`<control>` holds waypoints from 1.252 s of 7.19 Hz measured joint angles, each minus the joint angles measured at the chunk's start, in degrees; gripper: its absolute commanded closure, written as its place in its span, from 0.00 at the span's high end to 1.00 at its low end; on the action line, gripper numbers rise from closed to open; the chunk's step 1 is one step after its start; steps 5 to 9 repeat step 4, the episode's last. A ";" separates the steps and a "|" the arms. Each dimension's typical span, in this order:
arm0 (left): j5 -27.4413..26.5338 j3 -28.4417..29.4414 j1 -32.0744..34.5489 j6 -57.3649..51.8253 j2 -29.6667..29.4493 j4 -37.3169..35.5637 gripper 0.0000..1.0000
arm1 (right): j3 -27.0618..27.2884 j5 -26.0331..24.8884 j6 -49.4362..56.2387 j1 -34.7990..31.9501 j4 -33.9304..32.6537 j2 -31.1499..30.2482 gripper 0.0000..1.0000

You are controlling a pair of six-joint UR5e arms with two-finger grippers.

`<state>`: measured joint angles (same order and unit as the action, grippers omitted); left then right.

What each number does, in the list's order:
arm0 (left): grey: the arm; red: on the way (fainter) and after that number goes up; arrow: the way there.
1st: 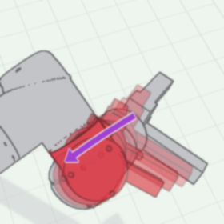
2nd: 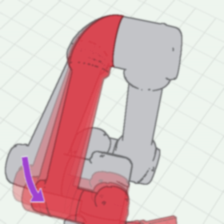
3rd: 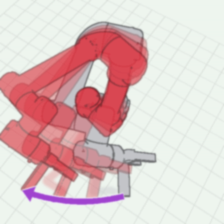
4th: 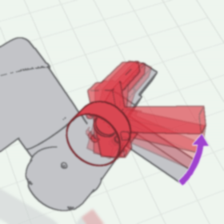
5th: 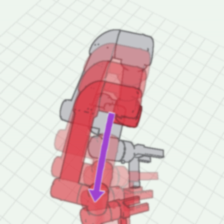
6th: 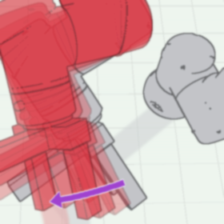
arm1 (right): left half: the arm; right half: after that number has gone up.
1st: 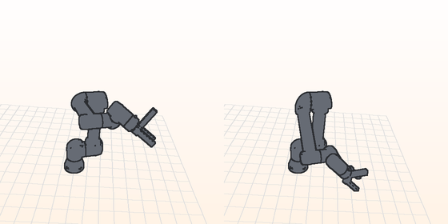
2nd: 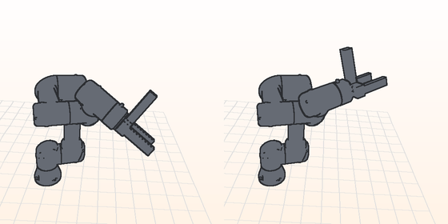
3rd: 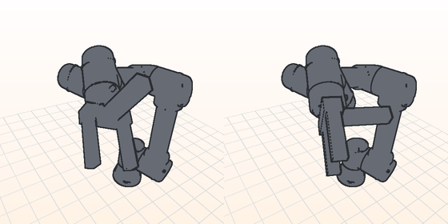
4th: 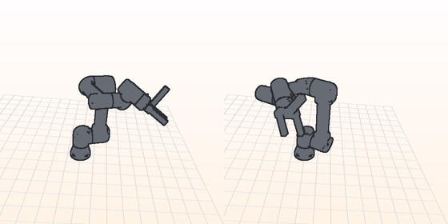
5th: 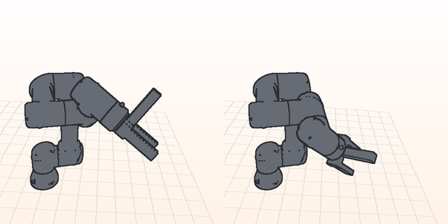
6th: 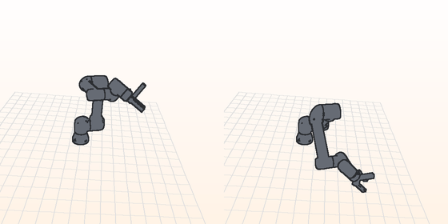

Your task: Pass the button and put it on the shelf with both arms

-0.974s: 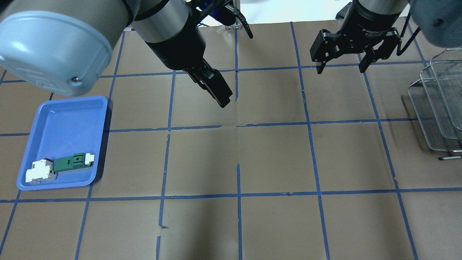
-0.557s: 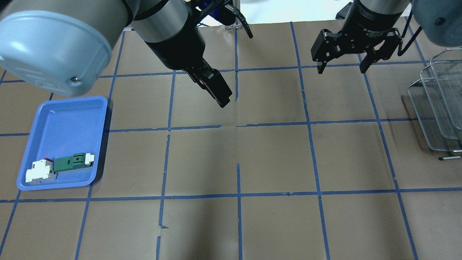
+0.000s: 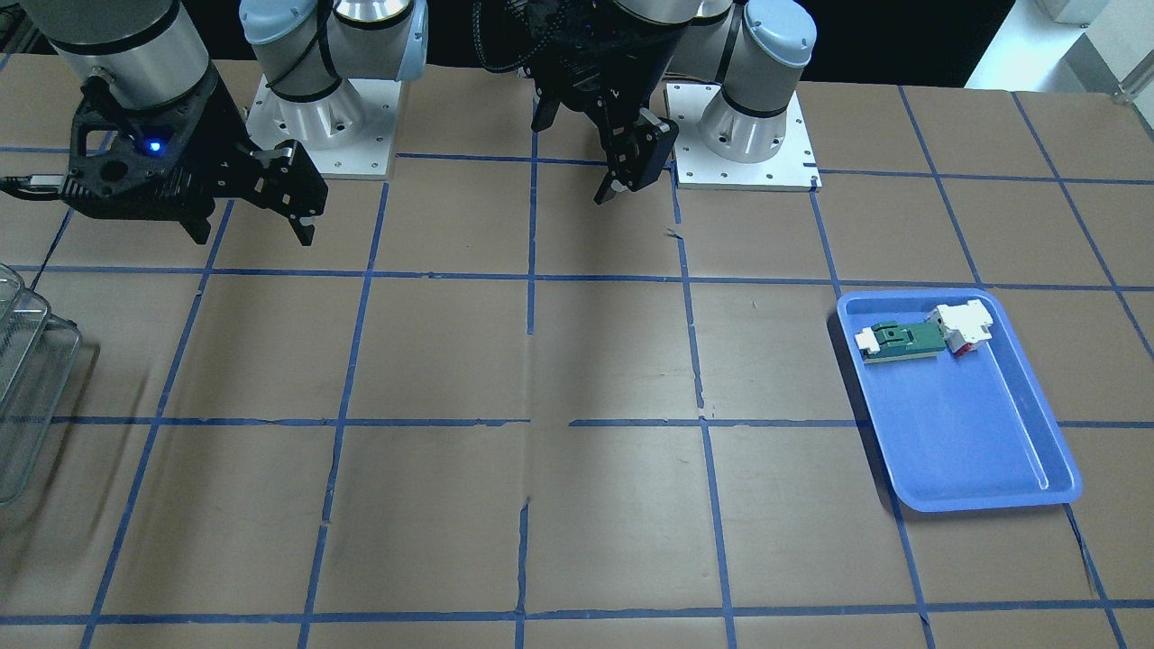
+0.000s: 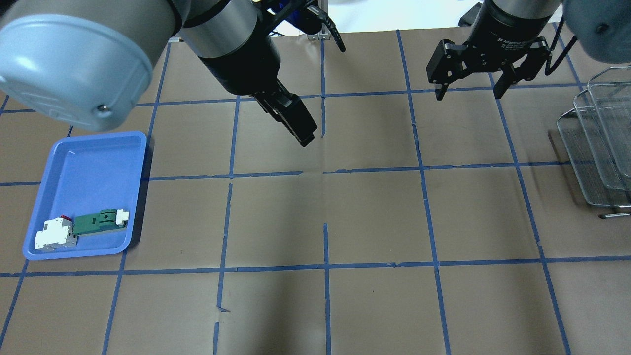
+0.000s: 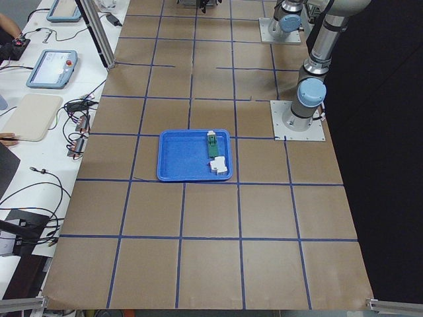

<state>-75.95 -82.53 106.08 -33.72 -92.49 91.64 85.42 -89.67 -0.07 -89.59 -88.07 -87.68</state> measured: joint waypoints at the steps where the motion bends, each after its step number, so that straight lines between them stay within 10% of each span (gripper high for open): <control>1: -0.02 0.00 0.00 -0.02 0.02 0.02 1.00 | 0.81 -1.46 0.00 -0.02 -0.08 -0.07 1.00; 9: -0.05 0.00 -0.07 -0.03 0.03 0.03 1.00 | 2.17 -1.70 -0.62 -0.09 -0.54 -0.29 1.00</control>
